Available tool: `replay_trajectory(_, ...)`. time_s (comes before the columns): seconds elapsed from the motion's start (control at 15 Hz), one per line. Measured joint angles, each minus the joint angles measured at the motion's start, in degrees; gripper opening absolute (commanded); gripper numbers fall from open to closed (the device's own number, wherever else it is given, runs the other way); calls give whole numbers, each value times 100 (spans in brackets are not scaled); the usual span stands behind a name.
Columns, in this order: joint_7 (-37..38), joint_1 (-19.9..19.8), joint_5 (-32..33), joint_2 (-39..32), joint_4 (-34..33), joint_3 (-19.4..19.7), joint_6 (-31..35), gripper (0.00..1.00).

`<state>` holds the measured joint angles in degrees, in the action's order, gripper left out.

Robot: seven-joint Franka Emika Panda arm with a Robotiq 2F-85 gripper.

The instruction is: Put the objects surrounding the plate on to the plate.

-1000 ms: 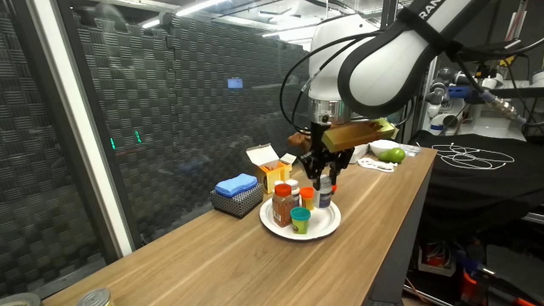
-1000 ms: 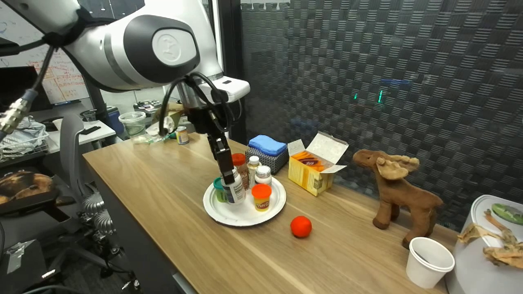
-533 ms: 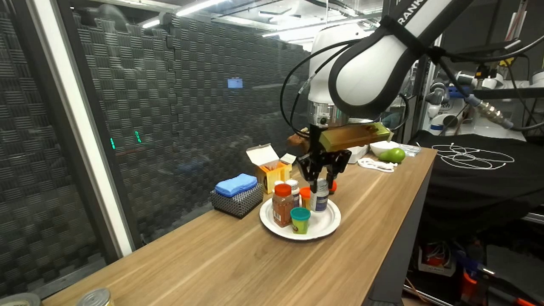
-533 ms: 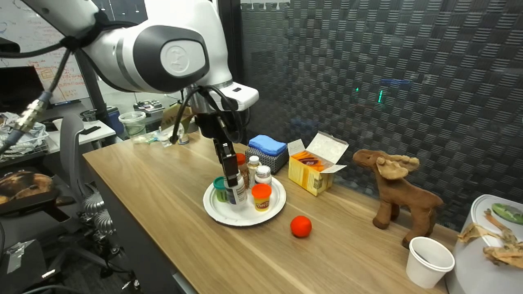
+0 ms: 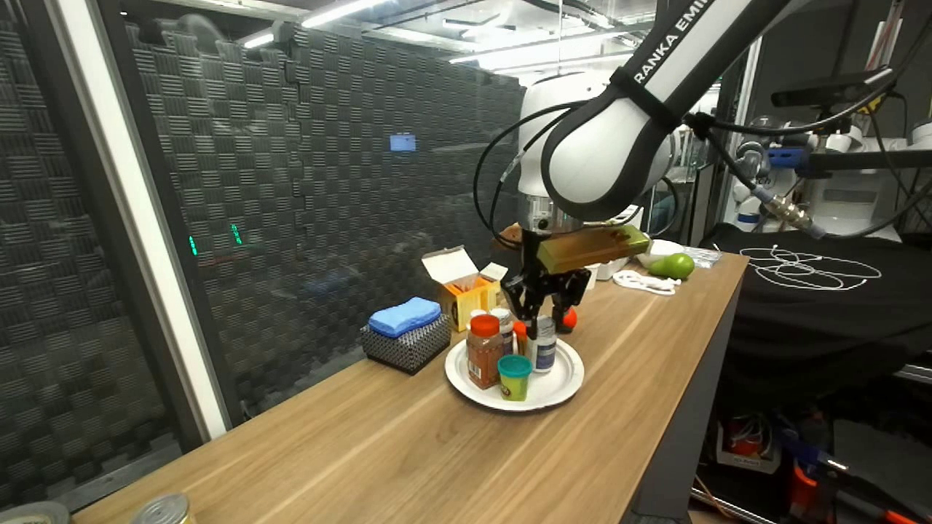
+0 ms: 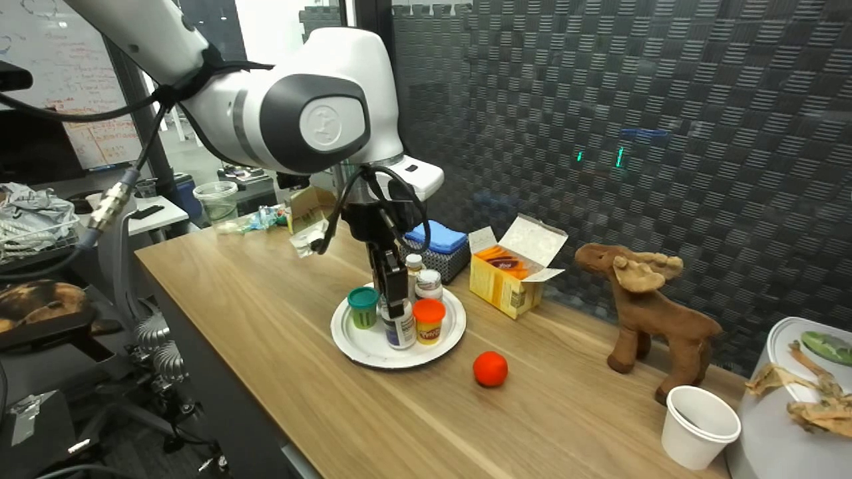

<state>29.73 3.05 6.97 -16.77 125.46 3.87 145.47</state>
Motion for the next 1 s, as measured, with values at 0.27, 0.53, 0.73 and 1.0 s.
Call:
replay_trajectory(0.27,-69,3,2,-113,-66,38,1,72)
replay_trajectory(0.53,-163,21,111,-106,-32,87,57,99)
replay_trajectory(0.73,-157,54,296,35,126,200,348,100)
replay_trajectory(1.0,11,75,554,482,413,428,659,100)
